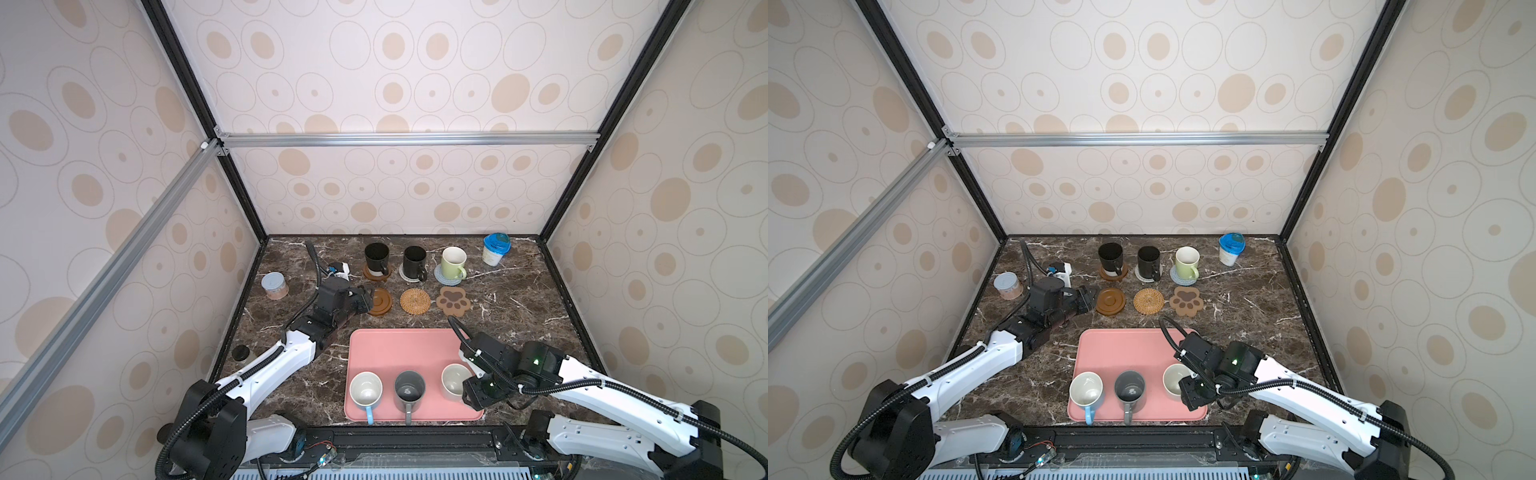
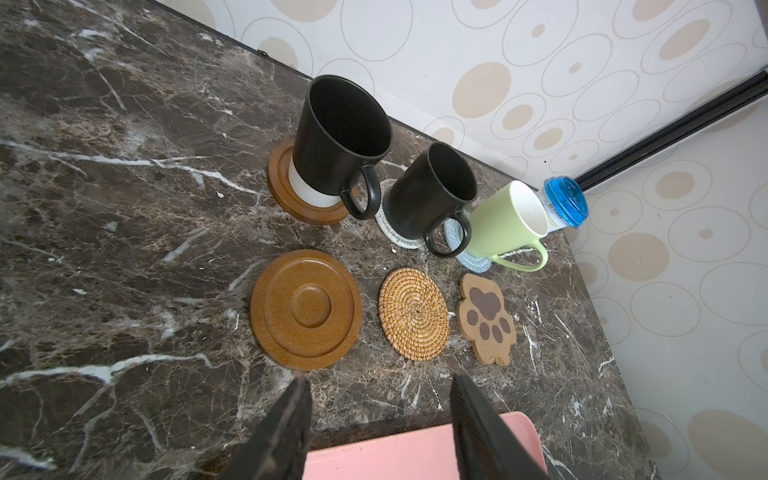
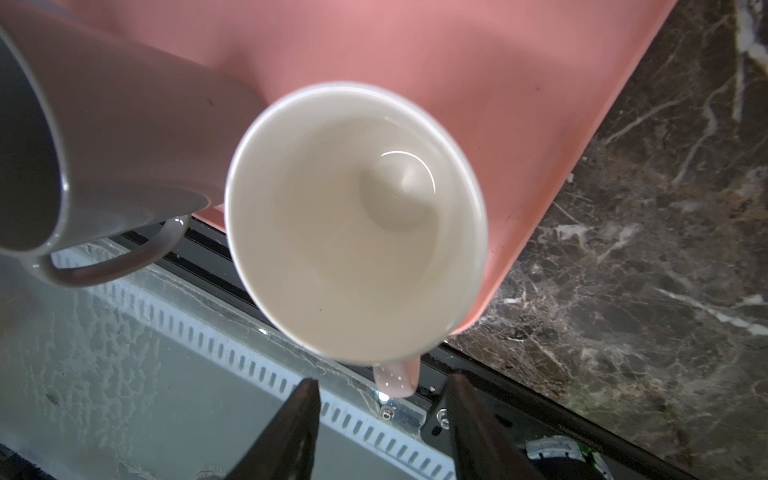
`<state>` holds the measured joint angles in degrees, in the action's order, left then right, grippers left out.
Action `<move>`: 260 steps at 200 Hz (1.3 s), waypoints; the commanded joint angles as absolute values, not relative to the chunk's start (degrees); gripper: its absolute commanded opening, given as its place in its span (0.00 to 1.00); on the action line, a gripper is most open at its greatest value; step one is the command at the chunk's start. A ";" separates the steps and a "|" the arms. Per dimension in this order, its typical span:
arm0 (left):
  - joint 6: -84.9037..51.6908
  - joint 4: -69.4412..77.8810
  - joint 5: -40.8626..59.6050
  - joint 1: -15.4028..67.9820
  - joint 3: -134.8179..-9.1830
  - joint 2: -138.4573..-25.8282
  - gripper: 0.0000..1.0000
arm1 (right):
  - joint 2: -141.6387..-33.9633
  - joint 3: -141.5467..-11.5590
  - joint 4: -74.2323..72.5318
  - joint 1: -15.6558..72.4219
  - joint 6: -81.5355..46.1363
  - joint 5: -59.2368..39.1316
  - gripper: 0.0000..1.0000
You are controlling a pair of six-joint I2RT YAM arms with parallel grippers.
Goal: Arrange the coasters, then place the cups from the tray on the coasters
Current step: 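Lower the right gripper into the pale pink mug at the tray's near edge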
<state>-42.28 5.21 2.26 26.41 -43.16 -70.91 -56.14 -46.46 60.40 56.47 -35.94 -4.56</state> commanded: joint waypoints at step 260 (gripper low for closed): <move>-42.98 5.60 1.82 26.63 -43.24 -69.66 0.55 | -64.68 -43.68 54.47 63.63 -44.54 13.12 0.25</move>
